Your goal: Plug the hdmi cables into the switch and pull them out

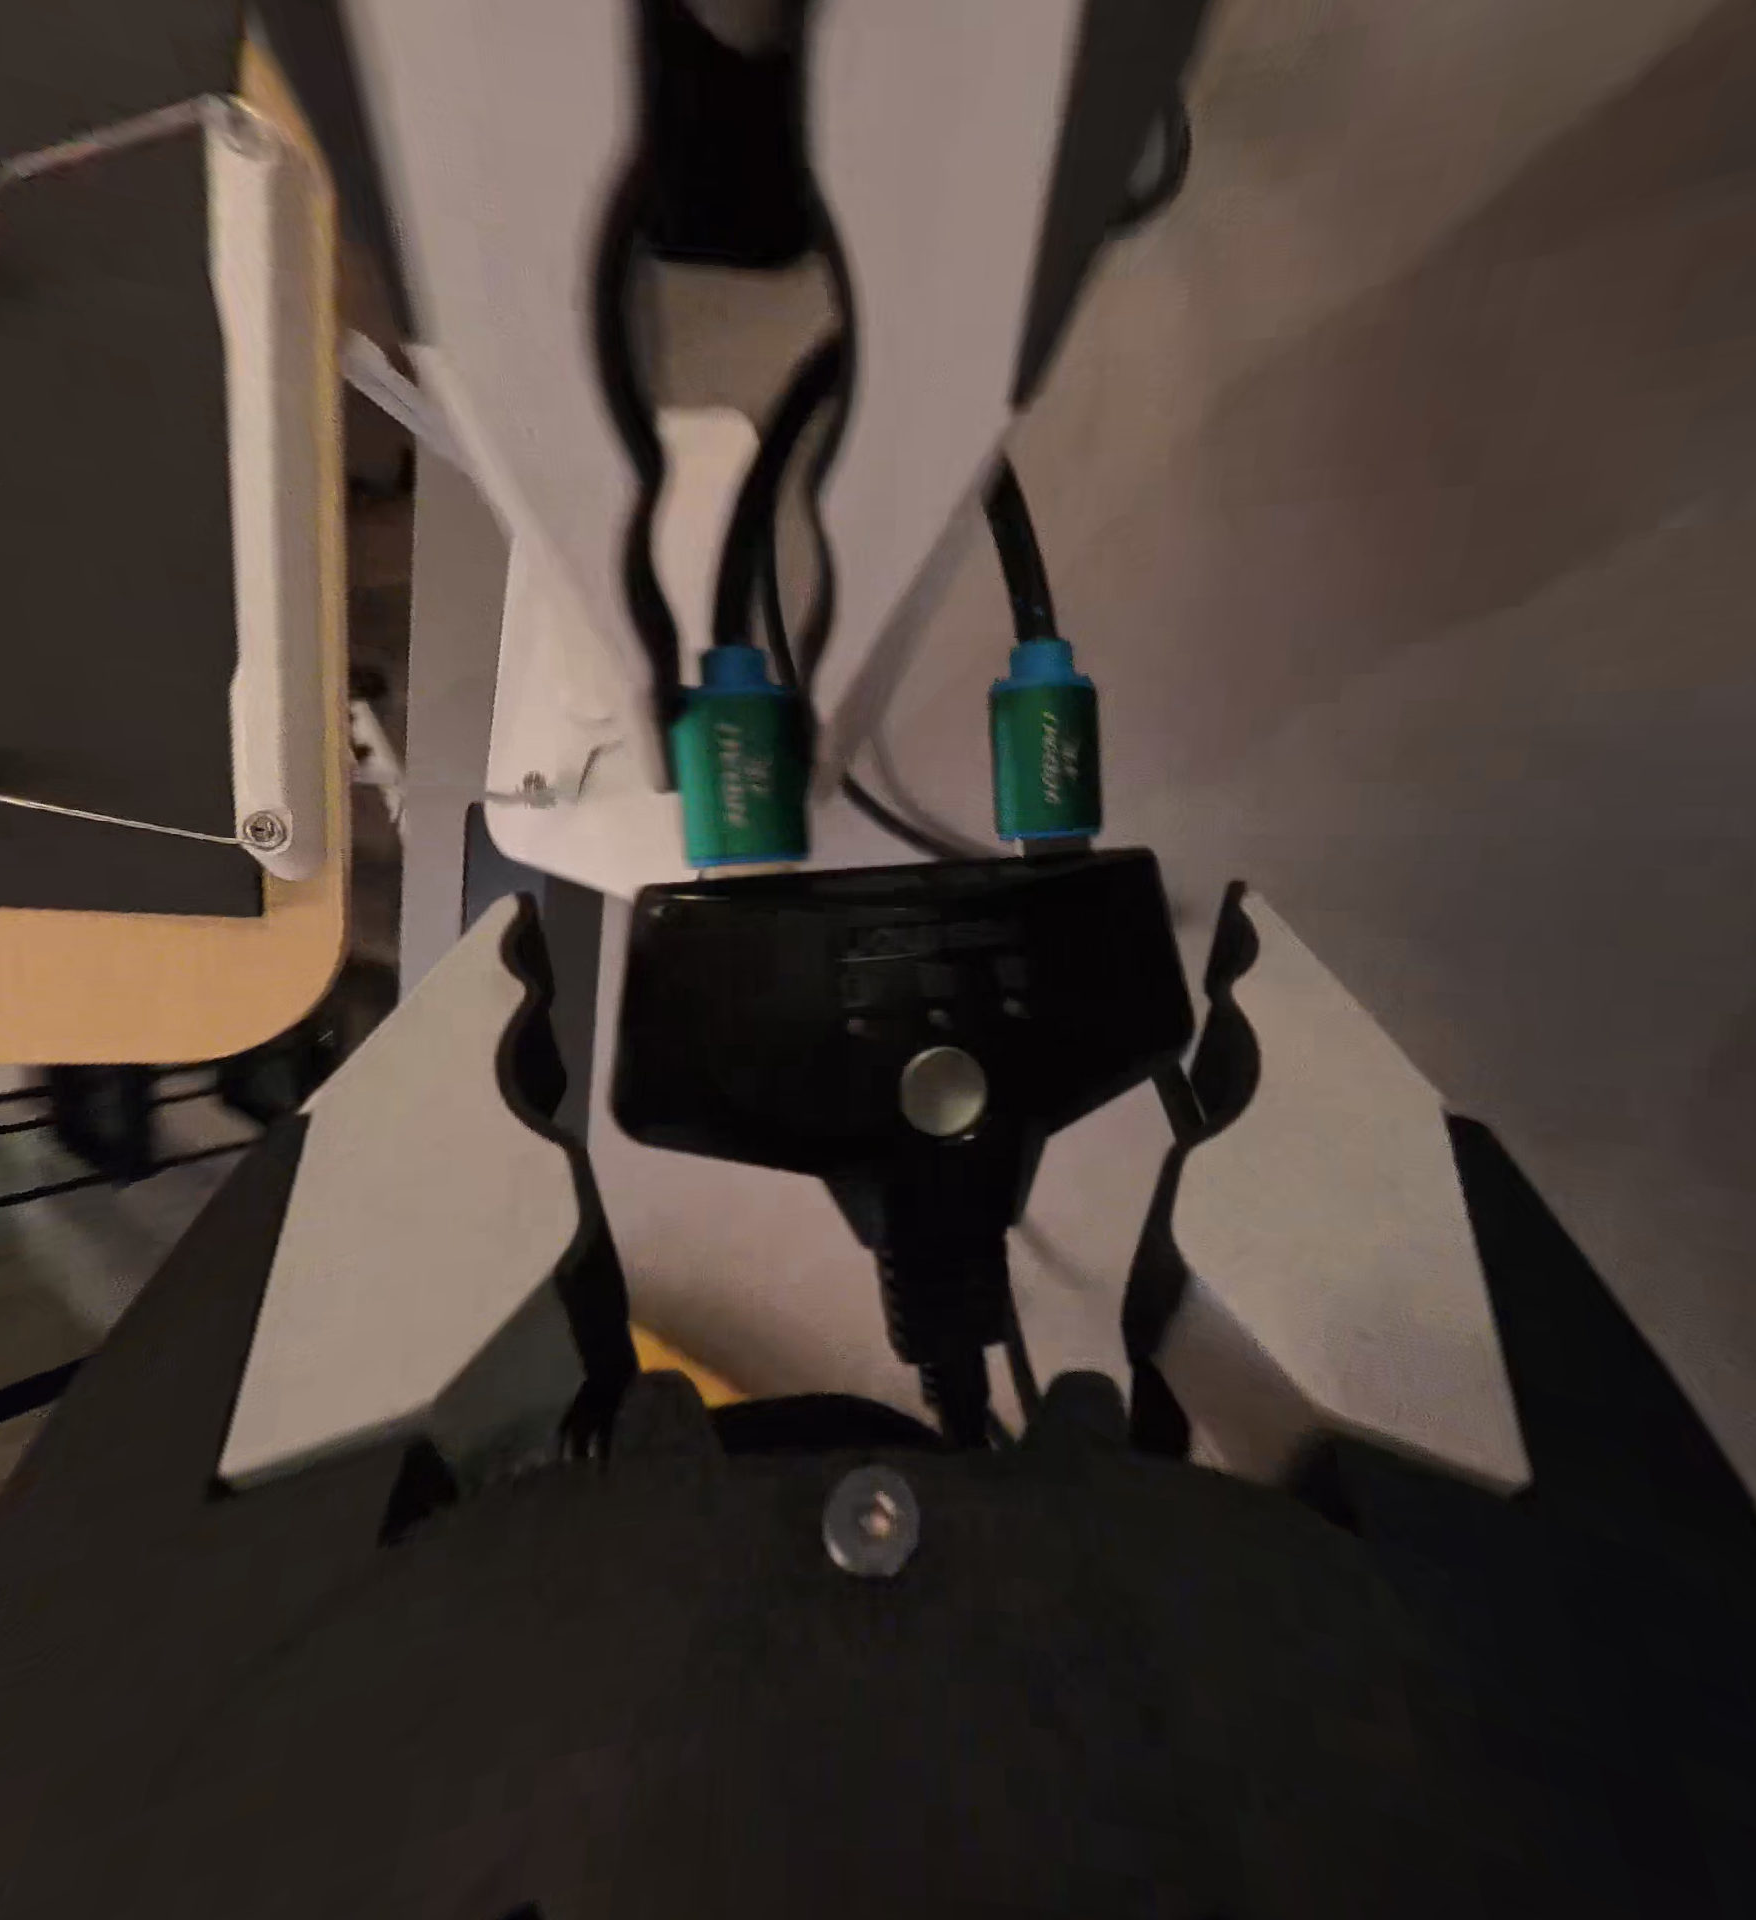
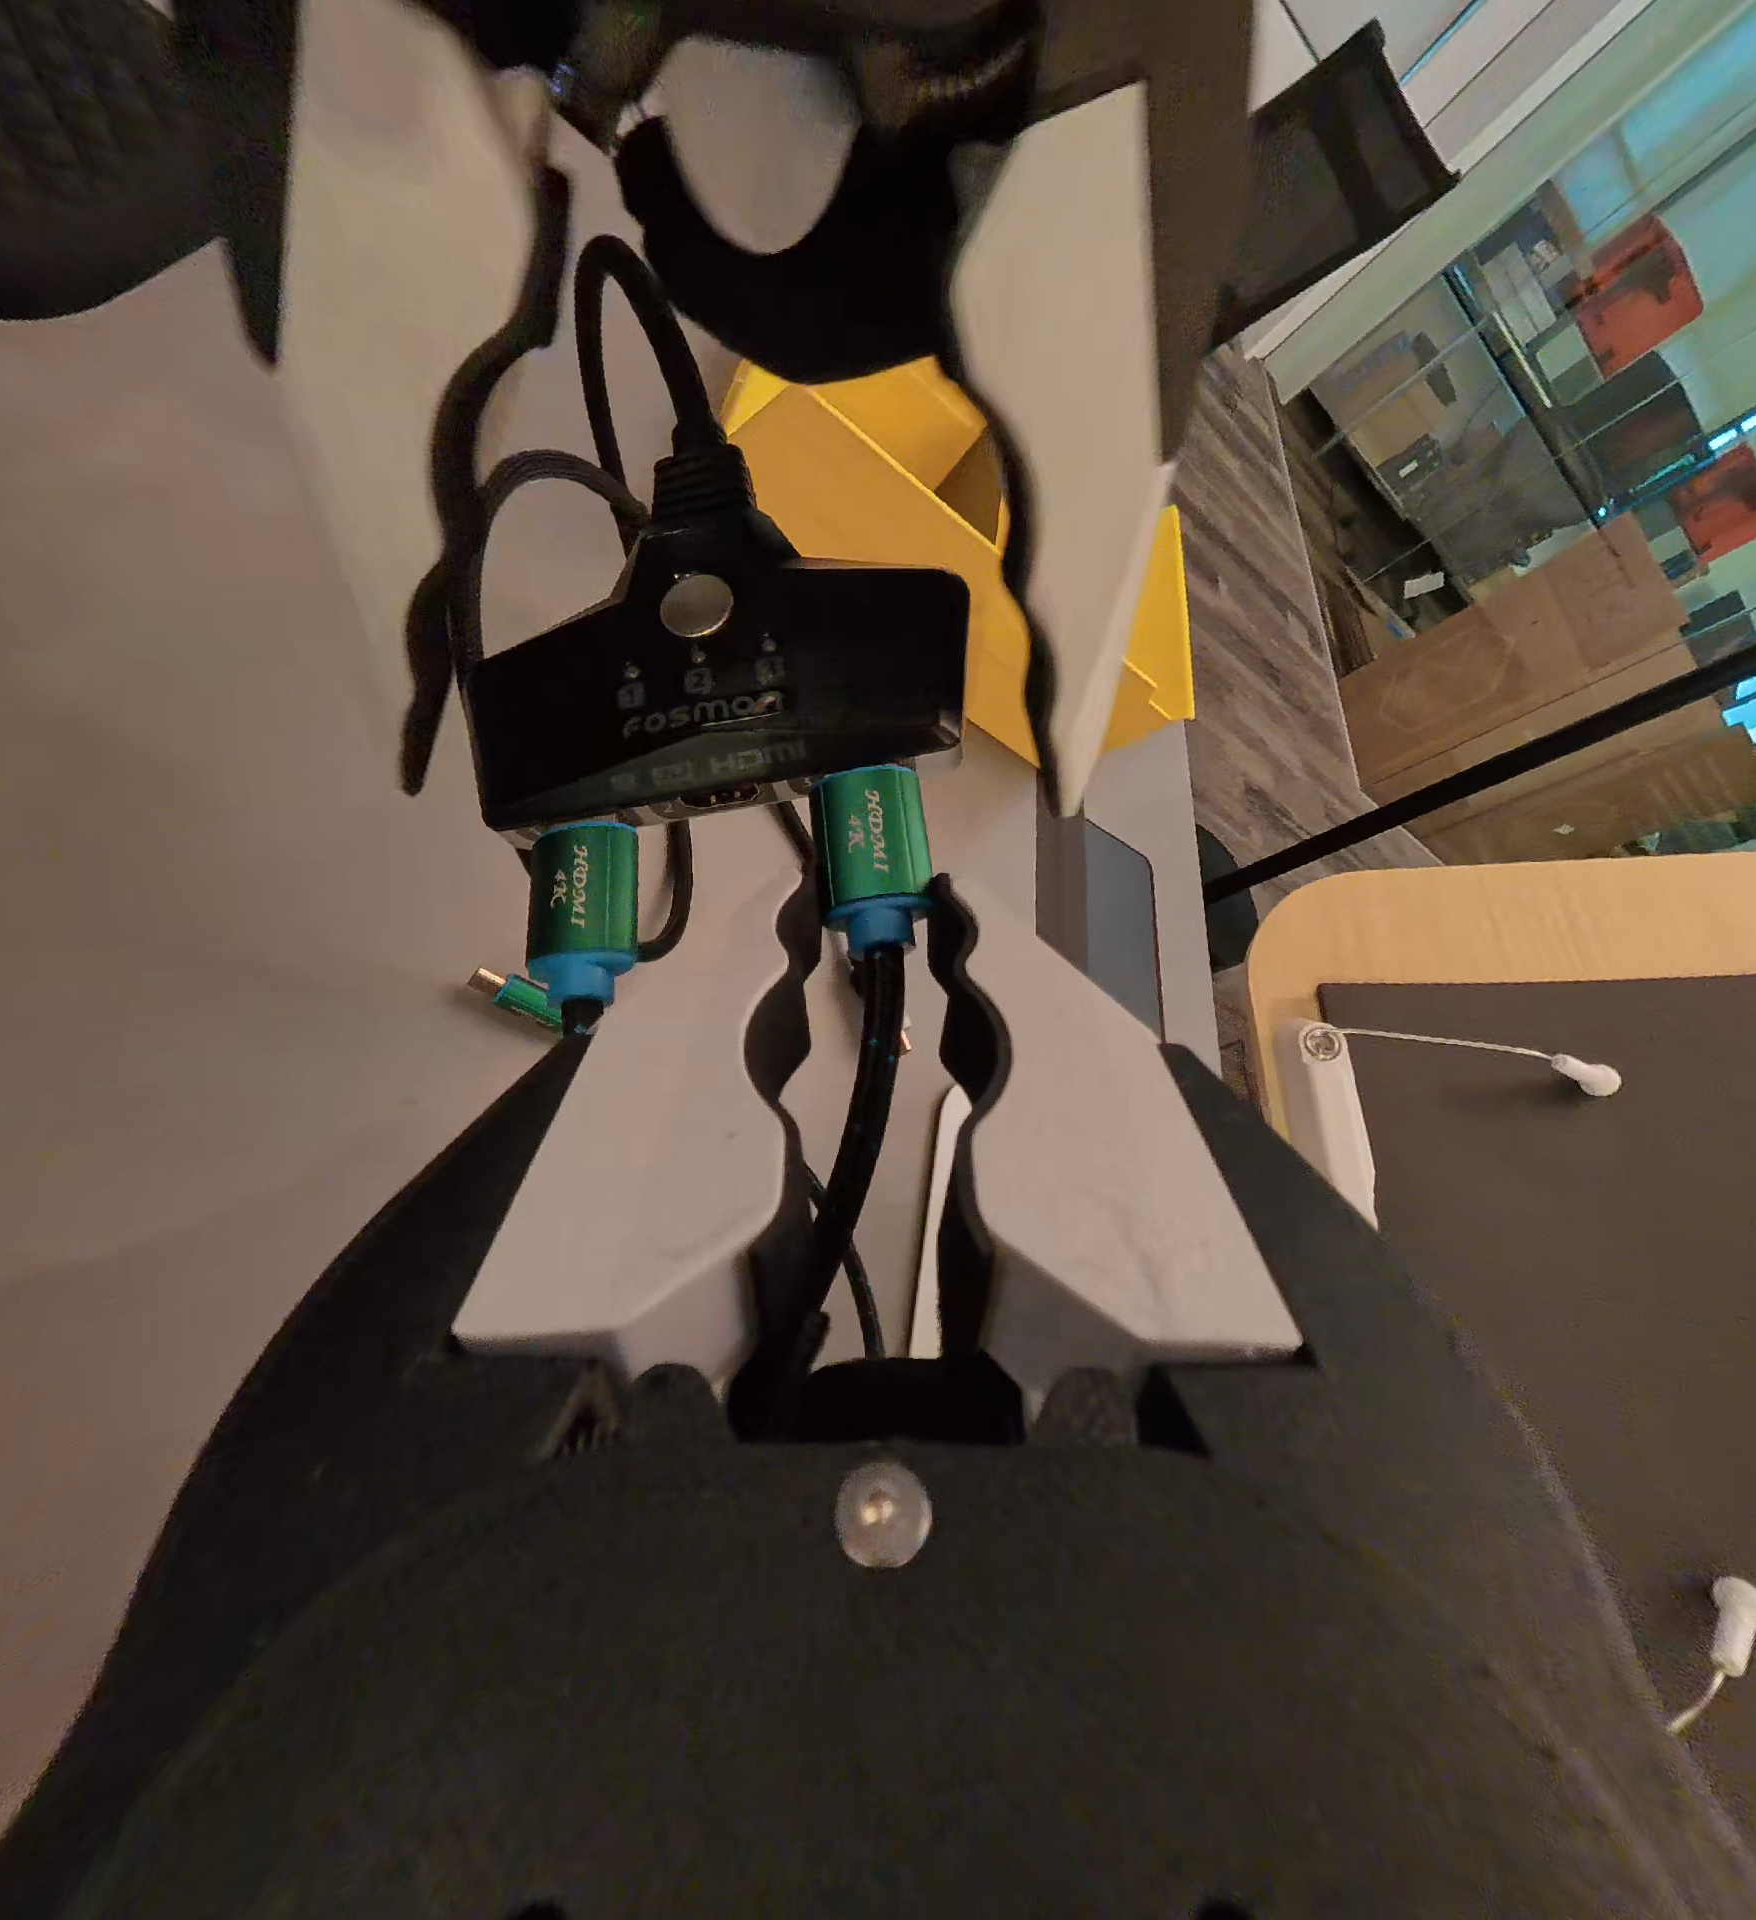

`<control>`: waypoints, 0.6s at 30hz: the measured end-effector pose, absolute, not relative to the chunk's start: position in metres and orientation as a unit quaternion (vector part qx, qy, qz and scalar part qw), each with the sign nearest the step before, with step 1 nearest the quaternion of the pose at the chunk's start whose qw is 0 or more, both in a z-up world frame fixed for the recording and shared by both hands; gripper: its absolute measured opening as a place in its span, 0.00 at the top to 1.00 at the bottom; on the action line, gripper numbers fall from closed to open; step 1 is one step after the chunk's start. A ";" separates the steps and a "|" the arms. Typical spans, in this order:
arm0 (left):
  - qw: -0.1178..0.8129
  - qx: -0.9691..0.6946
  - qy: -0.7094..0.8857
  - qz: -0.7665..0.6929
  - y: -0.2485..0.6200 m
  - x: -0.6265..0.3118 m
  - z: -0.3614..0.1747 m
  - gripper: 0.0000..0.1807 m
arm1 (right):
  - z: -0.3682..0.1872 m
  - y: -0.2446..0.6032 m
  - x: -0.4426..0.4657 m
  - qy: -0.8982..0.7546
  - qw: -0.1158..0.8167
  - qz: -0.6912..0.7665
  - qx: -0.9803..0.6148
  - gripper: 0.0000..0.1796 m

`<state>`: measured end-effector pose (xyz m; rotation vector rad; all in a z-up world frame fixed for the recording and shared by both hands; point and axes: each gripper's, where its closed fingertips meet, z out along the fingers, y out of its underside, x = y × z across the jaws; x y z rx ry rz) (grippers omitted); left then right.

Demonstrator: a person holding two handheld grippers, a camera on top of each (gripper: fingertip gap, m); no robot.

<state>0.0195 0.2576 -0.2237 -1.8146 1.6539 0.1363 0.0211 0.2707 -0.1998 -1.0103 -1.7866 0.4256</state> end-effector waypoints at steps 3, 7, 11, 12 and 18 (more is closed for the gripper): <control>0.288 -0.698 0.642 0.133 0.259 0.009 -0.244 0.18 | -0.200 0.273 0.022 -0.734 0.494 0.179 -0.430 0.90; 0.282 -0.693 0.624 0.227 0.277 -0.004 -0.248 0.12 | -0.198 0.273 0.021 -0.728 0.492 0.189 -0.439 0.90; 0.291 -0.685 0.616 0.258 0.289 -0.010 -0.249 0.14 | -0.193 0.274 0.022 -0.722 0.498 0.191 -0.440 0.90; 0.290 -0.684 0.617 0.258 0.289 -0.010 -0.249 0.14 | -0.193 0.274 0.022 -0.722 0.499 0.192 -0.440 0.90; 0.279 -0.679 0.624 0.270 0.291 -0.013 -0.249 0.15 | -0.191 0.273 0.022 -0.723 0.508 0.188 -0.428 0.90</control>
